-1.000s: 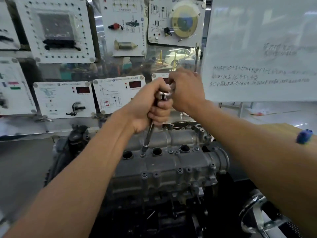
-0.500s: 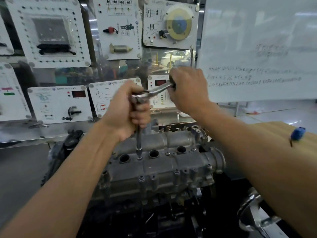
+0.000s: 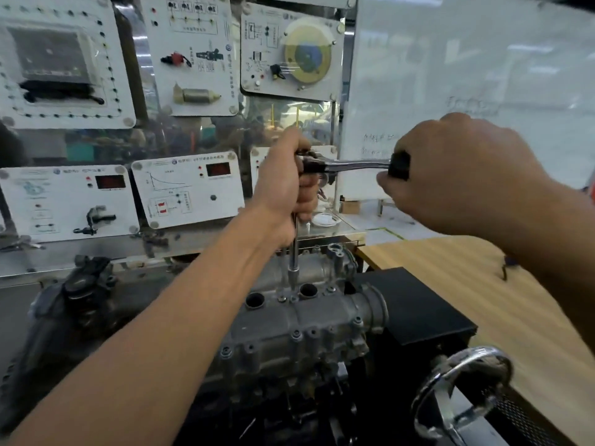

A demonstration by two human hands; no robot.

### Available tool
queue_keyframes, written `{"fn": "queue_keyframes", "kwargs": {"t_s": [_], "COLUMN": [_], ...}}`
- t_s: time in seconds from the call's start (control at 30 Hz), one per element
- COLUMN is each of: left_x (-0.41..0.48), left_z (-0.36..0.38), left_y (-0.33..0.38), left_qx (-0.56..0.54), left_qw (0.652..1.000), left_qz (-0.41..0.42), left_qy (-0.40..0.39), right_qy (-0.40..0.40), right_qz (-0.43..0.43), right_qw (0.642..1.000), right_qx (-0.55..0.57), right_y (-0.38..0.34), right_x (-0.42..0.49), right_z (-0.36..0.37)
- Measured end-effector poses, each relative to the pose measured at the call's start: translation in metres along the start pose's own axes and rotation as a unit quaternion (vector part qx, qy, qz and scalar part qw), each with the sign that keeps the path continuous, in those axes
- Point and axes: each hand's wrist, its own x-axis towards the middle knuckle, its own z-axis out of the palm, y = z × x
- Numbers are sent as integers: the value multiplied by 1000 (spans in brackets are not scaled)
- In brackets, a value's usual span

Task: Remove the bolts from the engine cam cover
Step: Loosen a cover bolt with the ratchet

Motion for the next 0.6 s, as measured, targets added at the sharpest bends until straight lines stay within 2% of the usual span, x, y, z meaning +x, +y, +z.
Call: {"fn": "queue_keyframes", "kwargs": {"t_s": [0.1, 0.2, 0.6], "left_x": [10, 15, 27], "left_z": [34, 41, 47], "left_y": [-17, -29, -36], "left_qx": [-28, -30, -8], "left_qw": [999, 999, 999], "left_qz": [-18, -19, -30], "left_qy": [4, 10, 31], "right_qy": [-32, -57, -56], "right_qz": [29, 38, 63], "right_qw": [999, 998, 996], "right_qx": [-25, -4, 24], "right_y": [19, 22, 20], "right_x": [-12, -19, -21], "right_z": [-8, -2, -1]}}
